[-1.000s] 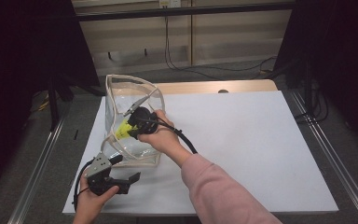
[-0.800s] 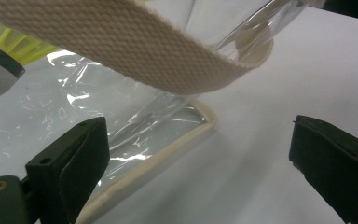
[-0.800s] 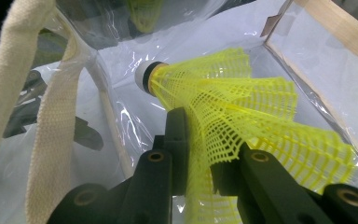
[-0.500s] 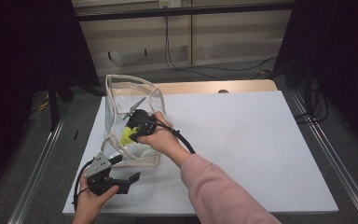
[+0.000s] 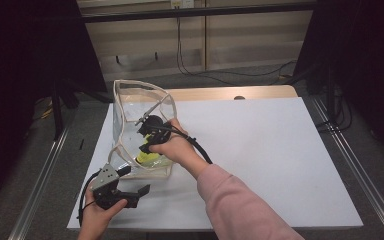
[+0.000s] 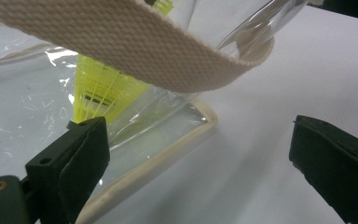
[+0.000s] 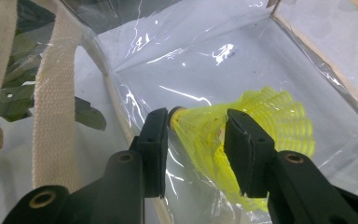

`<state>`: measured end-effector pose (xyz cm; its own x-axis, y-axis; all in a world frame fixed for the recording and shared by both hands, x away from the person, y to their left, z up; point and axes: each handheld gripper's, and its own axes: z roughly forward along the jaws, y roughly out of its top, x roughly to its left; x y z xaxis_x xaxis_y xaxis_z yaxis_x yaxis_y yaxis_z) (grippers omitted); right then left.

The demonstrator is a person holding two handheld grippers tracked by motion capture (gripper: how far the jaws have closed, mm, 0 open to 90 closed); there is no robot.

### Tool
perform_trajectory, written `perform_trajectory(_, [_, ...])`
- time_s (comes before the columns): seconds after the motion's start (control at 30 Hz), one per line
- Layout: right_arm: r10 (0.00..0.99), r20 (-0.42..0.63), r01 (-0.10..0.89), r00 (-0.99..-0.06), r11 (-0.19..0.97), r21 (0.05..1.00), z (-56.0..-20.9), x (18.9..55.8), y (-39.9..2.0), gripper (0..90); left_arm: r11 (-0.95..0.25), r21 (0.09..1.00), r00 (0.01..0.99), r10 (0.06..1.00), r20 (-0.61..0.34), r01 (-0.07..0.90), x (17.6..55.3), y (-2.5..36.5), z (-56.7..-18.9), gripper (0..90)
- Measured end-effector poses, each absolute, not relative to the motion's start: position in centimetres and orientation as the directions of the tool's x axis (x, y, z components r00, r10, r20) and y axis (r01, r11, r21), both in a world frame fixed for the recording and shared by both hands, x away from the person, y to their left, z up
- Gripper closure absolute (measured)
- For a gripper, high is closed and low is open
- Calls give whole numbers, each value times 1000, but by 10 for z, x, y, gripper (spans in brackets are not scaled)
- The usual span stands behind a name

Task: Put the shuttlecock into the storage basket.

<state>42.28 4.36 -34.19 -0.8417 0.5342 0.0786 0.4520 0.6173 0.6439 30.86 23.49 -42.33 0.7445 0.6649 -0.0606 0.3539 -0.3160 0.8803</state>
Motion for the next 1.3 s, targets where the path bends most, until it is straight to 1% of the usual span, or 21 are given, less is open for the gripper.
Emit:
perform_trajectory(0.27, [542,66,445,-837,606,659,-338,422,37,560,-321,880,746,664,-55,350,309,234,-424,50])
perform_trajectory(0.37, [538,65,438,-840,603,667,-338,422,37,527,-320,881,744,666,-53,349,309,235,-423,50])
perform_trajectory(0.4, [548,74,453,-833,601,658,-338,421,37,522,-320,881,745,665,-53,349,309,235,-423,50])
perform_trajectory(0.47, [537,68,434,-841,594,677,-337,421,36,504,-322,882,745,666,-48,345,309,235,-423,50])
perform_trajectory(0.53, [547,81,450,-833,585,675,-336,420,34,484,-318,881,744,666,-55,350,309,235,-423,50])
perform_trajectory(0.63, [538,76,436,-840,584,685,-335,421,31,450,-320,881,745,665,-53,349,309,235,-423,50])
perform_trajectory(0.7, [532,73,426,-844,581,694,-333,420,29,440,-318,881,745,664,-56,350,309,235,-423,50])
perform_trajectory(0.8, [538,84,436,-839,571,695,-330,418,28,417,-316,881,745,665,-60,353,308,235,-423,50])
perform_trajectory(1.0, [523,87,421,-848,563,711,-325,416,22,349,-319,881,746,664,-56,350,309,235,-425,50])
perform_trajectory(1.07, [532,82,422,-843,558,715,-323,415,20,327,-319,882,746,664,-53,346,309,236,-424,50])
perform_trajectory(1.3, [530,106,428,-841,534,729,-316,412,12,270,-318,879,741,669,-58,356,307,237,-425,50])
